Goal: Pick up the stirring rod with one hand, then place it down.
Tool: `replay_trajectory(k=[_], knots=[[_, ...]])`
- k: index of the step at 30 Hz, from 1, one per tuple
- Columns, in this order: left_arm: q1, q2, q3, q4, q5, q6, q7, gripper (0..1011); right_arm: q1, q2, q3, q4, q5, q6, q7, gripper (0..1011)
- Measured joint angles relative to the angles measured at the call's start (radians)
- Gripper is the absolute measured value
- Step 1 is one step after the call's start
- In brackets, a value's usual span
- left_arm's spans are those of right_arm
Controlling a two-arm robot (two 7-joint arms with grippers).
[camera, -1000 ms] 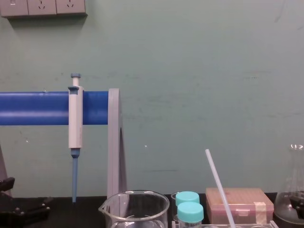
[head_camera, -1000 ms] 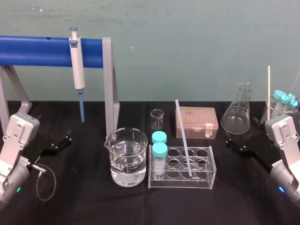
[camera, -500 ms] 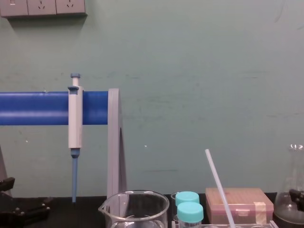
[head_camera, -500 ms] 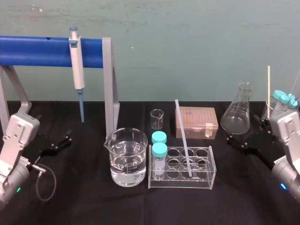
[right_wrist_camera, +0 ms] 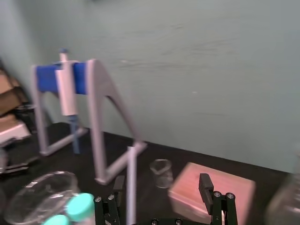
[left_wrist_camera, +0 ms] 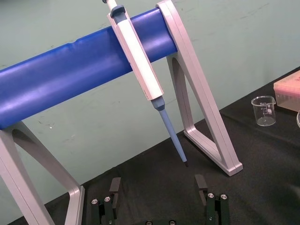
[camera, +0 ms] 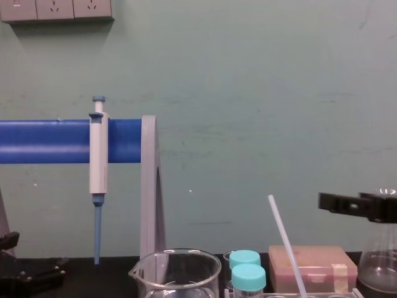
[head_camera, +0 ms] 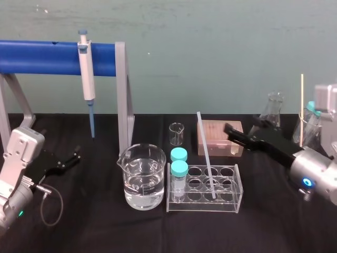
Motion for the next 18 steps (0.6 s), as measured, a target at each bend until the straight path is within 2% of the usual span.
replay_trajectory(k=[5,9,13,18], knots=[[0.0,0.0,0.0,0.0,0.0,0.0,0.0,1000,0.042,-0.013,-0.032,0.006,0.006,0.046,0.043,1000],[0.0,0.0,0.0,0.0,0.0,0.0,0.0,1000,0.081,-0.021,-0.068,0.027,-0.01,0.078,0.057,1000],[0.0,0.0,0.0,0.0,0.0,0.0,0.0,1000,0.129,-0.045,-0.107,0.078,-0.039,0.118,0.05,1000],[0.0,0.0,0.0,0.0,0.0,0.0,0.0,1000,0.173,-0.081,-0.135,0.141,-0.062,0.149,0.038,1000]])
